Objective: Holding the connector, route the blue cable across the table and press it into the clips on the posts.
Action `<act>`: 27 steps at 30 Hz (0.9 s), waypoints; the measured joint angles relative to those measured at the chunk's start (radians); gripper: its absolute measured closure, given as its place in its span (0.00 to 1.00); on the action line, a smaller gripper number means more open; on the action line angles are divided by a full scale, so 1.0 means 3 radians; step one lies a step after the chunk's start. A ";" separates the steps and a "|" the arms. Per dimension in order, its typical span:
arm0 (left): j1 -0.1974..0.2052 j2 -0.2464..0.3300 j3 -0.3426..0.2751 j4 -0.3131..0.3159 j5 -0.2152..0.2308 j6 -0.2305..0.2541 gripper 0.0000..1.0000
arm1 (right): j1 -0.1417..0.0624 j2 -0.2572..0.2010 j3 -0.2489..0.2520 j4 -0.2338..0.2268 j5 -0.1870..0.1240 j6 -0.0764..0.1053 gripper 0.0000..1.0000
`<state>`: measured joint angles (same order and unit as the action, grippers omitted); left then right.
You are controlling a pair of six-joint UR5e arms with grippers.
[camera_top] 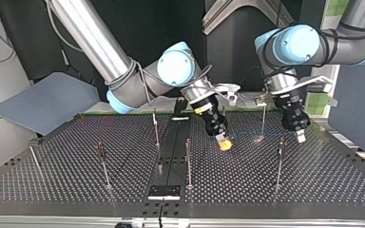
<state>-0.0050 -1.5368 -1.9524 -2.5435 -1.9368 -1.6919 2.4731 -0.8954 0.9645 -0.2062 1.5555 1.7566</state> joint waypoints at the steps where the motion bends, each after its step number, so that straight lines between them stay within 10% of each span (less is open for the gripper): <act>1: 0.0013 -0.0018 0.0015 0.0003 0.0017 -0.0005 1.00 | 0.0001 0.0007 -0.0028 0.0000 0.0000 0.0000 1.00; 14: 0.0201 -0.0301 0.0243 0.0129 0.0251 -0.0101 1.00 | -0.0037 0.0102 -0.0405 0.0005 0.0019 0.0000 1.00; 27: 0.0446 -0.0561 0.0299 0.0282 0.0579 -0.0217 1.00 | -0.0043 0.0190 -0.0447 0.0013 0.0082 -0.0004 1.00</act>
<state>0.1290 -1.7051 -1.8628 -2.4591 -1.7631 -1.7569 2.4600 -0.8384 0.8305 -0.2023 1.5802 1.7555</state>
